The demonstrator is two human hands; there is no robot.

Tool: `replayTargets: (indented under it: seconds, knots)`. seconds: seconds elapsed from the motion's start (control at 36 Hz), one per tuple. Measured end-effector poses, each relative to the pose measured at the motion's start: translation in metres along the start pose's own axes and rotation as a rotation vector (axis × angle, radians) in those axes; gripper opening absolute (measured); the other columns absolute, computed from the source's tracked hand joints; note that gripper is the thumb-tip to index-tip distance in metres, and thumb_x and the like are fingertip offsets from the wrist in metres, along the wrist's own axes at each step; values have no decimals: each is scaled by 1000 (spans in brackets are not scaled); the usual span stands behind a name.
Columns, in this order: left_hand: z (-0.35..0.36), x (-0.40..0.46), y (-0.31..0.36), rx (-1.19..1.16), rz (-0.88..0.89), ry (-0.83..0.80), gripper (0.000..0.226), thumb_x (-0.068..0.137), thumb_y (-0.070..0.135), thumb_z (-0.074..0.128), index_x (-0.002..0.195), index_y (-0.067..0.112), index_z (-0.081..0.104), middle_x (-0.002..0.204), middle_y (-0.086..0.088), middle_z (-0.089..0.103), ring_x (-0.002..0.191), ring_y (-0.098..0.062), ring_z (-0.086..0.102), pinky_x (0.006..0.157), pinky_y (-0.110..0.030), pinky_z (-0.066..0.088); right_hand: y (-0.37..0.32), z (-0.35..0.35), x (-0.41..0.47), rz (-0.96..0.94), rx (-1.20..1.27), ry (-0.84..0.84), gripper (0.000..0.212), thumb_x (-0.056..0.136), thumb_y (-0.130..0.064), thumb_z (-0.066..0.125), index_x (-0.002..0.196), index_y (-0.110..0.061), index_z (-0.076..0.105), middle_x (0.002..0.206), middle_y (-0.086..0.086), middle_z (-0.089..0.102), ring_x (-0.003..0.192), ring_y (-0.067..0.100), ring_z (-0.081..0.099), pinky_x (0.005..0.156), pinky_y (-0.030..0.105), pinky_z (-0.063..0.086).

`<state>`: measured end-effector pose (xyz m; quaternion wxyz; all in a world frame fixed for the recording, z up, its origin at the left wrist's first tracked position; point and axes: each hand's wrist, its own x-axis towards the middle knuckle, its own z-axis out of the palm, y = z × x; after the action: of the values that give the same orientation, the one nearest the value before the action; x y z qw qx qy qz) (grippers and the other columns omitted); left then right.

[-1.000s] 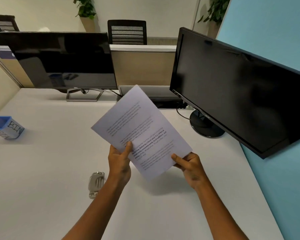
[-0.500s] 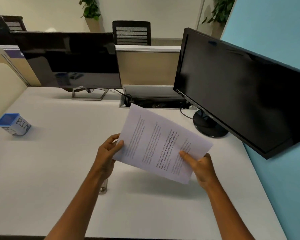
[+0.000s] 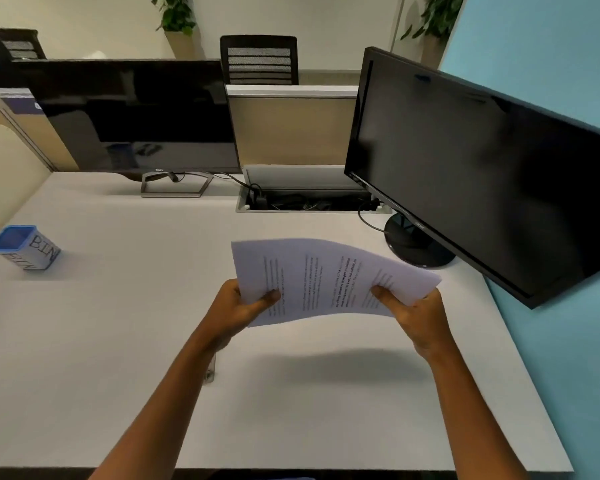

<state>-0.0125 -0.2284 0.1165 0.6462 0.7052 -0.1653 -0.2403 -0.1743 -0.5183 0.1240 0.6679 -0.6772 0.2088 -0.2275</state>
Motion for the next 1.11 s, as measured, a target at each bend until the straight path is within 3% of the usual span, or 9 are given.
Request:
replayTargets:
  seconds: [0.14, 0.25, 0.5, 0.75, 0.86, 0.94, 1.03, 1.11]
  knots:
    - [16, -5, -34, 30, -12, 127, 17, 89, 28, 82, 102, 37, 77, 105, 14, 80, 96, -8, 76, 76, -23, 62, 35, 6, -9, 96, -17, 54, 34, 81, -17, 91, 110, -26, 76, 103, -11, 83, 96, 11, 79, 75, 19, 62]
    - [27, -12, -59, 99, -38, 153, 23, 90, 18, 80, 101, 37, 72, 95, 27, 78, 88, 6, 73, 73, -15, 56, 59, 10, -13, 194, -115, 60, 23, 81, -17, 91, 99, -26, 78, 95, -10, 83, 92, 12, 80, 72, 22, 64]
    - [25, -10, -54, 90, 14, 221, 24, 91, 19, 79, 103, 39, 73, 98, 24, 78, 91, 2, 74, 70, -13, 57, 53, 8, -8, 198, -92, 67, 28, 81, -24, 91, 105, -26, 77, 97, -13, 82, 88, 6, 79, 68, 18, 62]
    - [27, -13, -61, 63, -60, 204, 21, 93, 21, 77, 103, 39, 72, 95, 22, 78, 88, 0, 74, 66, -18, 59, 74, 6, -7, 272, -126, 11, 29, 81, -22, 92, 104, -26, 75, 94, -8, 83, 88, 9, 79, 67, 20, 62]
    - [20, -10, -58, 63, -65, 196, 11, 93, 28, 76, 103, 33, 76, 100, 11, 80, 89, -13, 77, 70, -32, 64, 75, -5, -3, 271, -124, -34, 20, 82, -24, 91, 98, -29, 80, 96, -10, 84, 90, 11, 80, 68, 19, 62]
    - [11, -7, -55, 20, -67, 199, 15, 92, 31, 77, 104, 22, 79, 104, -1, 80, 92, -24, 77, 77, -42, 63, 72, -17, 1, 261, -92, -100, 17, 83, -28, 88, 99, -31, 85, 104, -3, 84, 97, 18, 81, 78, 25, 65]
    - [4, -7, -51, -107, -74, 241, 18, 89, 32, 80, 102, 20, 78, 105, -6, 80, 92, -27, 77, 77, -40, 64, 69, -25, 4, 266, 19, -147, 37, 78, -40, 90, 111, -24, 84, 113, 9, 82, 106, 31, 79, 89, 37, 66]
    - [5, -8, -50, -296, -54, 270, 31, 90, 25, 77, 116, 11, 71, 113, -11, 77, 102, -32, 76, 82, -40, 65, 70, -23, 6, 300, 224, -175, 54, 79, -39, 93, 121, -8, 77, 119, 27, 76, 111, 47, 74, 96, 52, 62]
